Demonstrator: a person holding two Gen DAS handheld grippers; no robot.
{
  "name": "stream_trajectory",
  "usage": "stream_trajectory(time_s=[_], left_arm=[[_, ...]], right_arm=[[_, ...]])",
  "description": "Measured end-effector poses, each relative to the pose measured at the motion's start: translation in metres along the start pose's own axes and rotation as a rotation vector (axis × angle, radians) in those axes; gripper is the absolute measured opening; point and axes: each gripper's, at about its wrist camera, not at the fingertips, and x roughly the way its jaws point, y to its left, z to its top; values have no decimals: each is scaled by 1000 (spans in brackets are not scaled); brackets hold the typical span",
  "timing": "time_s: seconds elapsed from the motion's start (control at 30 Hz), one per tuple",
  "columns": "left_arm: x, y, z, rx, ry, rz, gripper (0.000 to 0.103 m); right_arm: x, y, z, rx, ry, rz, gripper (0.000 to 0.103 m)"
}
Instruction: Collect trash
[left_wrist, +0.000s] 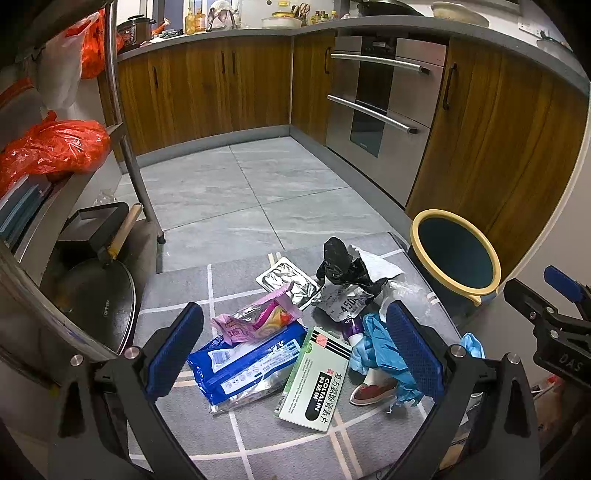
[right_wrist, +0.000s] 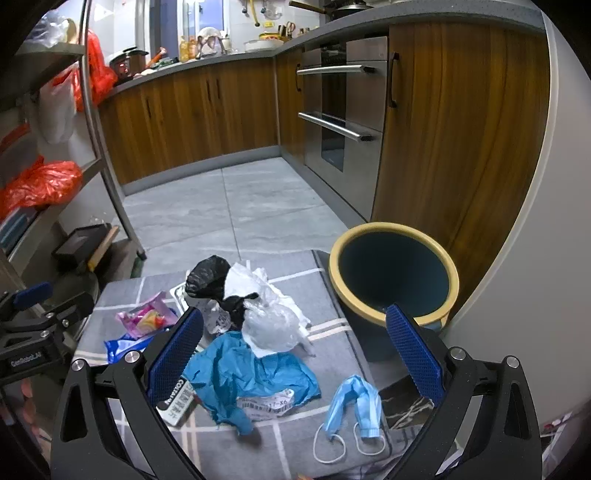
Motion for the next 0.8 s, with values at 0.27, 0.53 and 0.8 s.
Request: stream_trajectory(time_s=[0.27, 0.53, 0.8], left_arm=[[0, -6, -10, 4, -3, 12, 98], [16, 7, -4, -18, -17, 20, 98], [30, -2, -8, 90, -11, 43, 98]], right_arm=[[4, 3, -5, -18, -16, -30, 98], [27, 4, -7, -14, -13, -83, 98], [47, 5, -10, -4, 53, -90, 98]])
